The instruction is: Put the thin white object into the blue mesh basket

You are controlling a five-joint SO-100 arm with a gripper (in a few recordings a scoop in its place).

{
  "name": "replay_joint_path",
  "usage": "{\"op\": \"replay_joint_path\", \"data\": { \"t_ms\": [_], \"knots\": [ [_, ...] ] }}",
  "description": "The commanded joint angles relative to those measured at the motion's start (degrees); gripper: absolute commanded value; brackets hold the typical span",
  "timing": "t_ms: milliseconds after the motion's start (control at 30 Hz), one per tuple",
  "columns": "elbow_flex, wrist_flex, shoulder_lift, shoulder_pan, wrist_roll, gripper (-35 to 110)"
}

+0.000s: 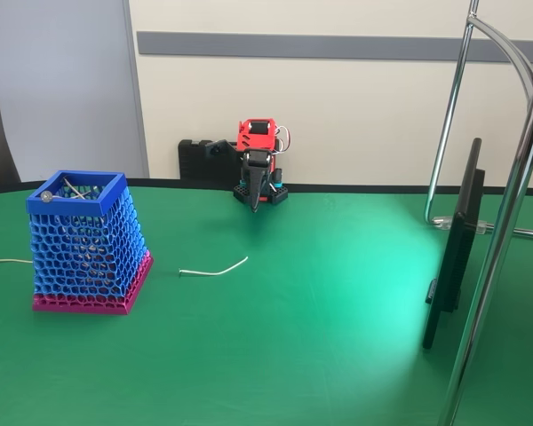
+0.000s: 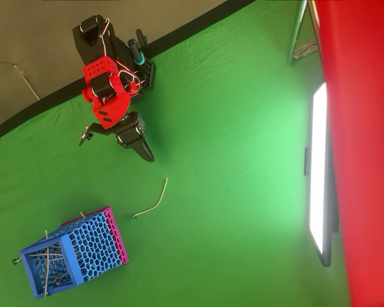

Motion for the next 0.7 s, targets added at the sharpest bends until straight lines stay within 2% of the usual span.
{"op": "replay_joint_path", "data": {
  "t_ms": [0,667],
  "knots": [
    [-1.41,-0.09,-2.20,0.26,-0.09,1],
    [-25.40,-8.88,-38.14,9.23,1.23,1]
  ]
}}
